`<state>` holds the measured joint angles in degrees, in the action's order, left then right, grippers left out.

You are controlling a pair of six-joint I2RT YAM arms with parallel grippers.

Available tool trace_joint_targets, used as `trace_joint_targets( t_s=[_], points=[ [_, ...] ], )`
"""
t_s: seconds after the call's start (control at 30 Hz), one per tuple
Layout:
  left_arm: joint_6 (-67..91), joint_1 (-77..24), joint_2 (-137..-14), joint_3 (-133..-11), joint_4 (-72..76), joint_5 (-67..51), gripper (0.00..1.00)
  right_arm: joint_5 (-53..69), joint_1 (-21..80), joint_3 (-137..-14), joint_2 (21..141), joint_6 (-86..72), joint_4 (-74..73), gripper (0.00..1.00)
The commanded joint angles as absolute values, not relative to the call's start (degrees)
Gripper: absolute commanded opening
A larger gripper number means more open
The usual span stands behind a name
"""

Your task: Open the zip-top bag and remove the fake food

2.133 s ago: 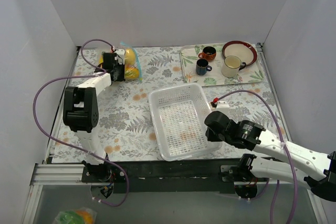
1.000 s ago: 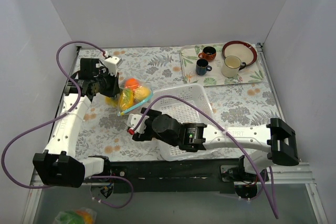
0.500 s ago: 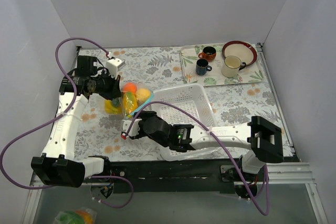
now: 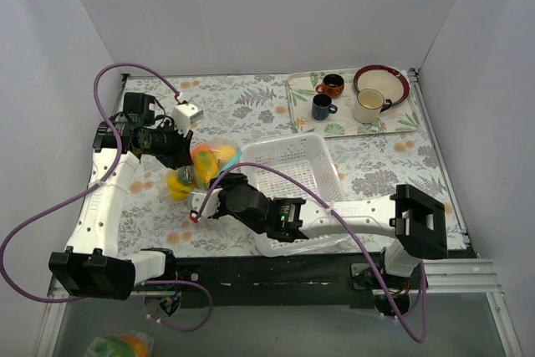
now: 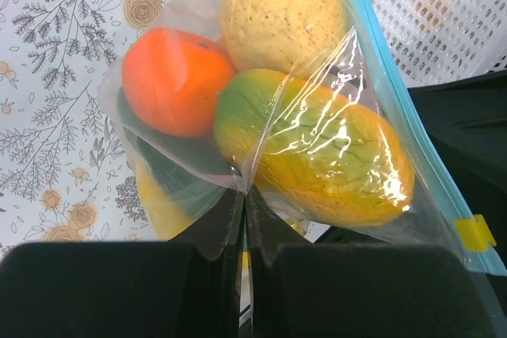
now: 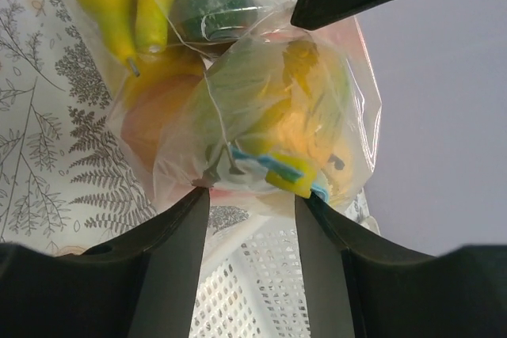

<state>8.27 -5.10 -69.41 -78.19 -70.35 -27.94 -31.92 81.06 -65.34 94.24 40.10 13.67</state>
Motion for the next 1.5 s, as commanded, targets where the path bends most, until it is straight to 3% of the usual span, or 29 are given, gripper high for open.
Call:
trace_joint_targets(
  t_s=[0.0,0.03,0.13,0.17,0.27,0.37,0.4,0.47,0.5,0.53,0.73,0.83,0.87,0.97,1.0,1.23,1.47],
  points=[
    [4.8,-5.4,-67.3,-79.9,-73.0,-30.9,0.00,-34.0,80.9,-68.1,95.1,43.9,18.6,0.55],
    [4.6,-5.4,-67.3,-79.7,-73.1,-31.0,0.00,-33.8,80.9,-68.0,94.8,44.1,18.5,0.54],
    [4.2,-5.4,-67.4,-79.1,-72.5,-31.0,0.00,-31.1,80.9,-69.7,94.7,43.9,16.5,0.37],
    [4.2,-5.4,-67.5,-79.1,-71.9,-31.3,0.01,-29.5,80.8,-70.5,95.3,43.3,14.2,0.24],
    [5.4,-5.3,-67.8,-78.6,-69.3,-31.8,0.17,-26.6,80.9,-74.4,97.3,42.1,9.8,0.01],
    [7.1,-5.4,-68.5,-78.1,-66.8,-32.4,0.28,-24.1,80.9,-76.3,98.3,40.0,6.8,0.01],
    [7.6,-5.4,-68.6,-77.7,-66.0,-32.4,0.42,-23.5,80.9,-76.5,98.4,38.9,6.2,0.01],
    [8.3,-5.4,-68.7,-76.1,-64.0,-32.4,0.52,-22.3,80.9,-77.3,98.6,38.0,6.1,0.01],
    [8.7,-5.4,-68.7,-75.5,-63.4,-32.2,0.66,-21.9,80.9,-77.5,98.7,37.5,6.1,0.01],
    [9.0,-5.4,-68.6,-74.7,-62.7,-31.9,0.73,-21.1,80.8,-77.8,98.8,36.6,5.9,0.01],
    [8.4,-5.1,-67.1,-72.7,-61.7,-29.8,0.78,-20.1,80.7,-79.6,99.8,36.1,1.5,0.01],
    [3.9,-5.0,-66.0,-71.7,-65.6,-32.0,0.72,-15.6,80.7,-77.3,96.6,35.0,-3.7,0.01],
    [3.1,-5.0,-65.9,-71.1,-67.2,-32.5,0.70,-14.6,80.7,-76.1,93.6,33.8,-6.3,0.11],
    [1.8,-5.0,-66.4,-67.9,-68.5,-32.6,0.64,-12.7,81.1,-71.6,88.2,29.2,-10.1,0.54],
    [0.5,-5.0,-66.8,-67.2,-69.2,-32.4,0.62,-12.6,81.4,-70.4,86.8,28.3,-10.5,0.60],
    [-5.7,-5.0,-67.2,-62.6,-76.3,-30.1,0.51,-23.2,88.7,-62.6,84.9,30.3,-10.5,0.66],
    [1.3,-5.0,-70.2,-57.3,-62.5,-27.2,0.52,-28.1,91.6,-59.9,90.1,35.0,-2.9,0.66]
  ],
)
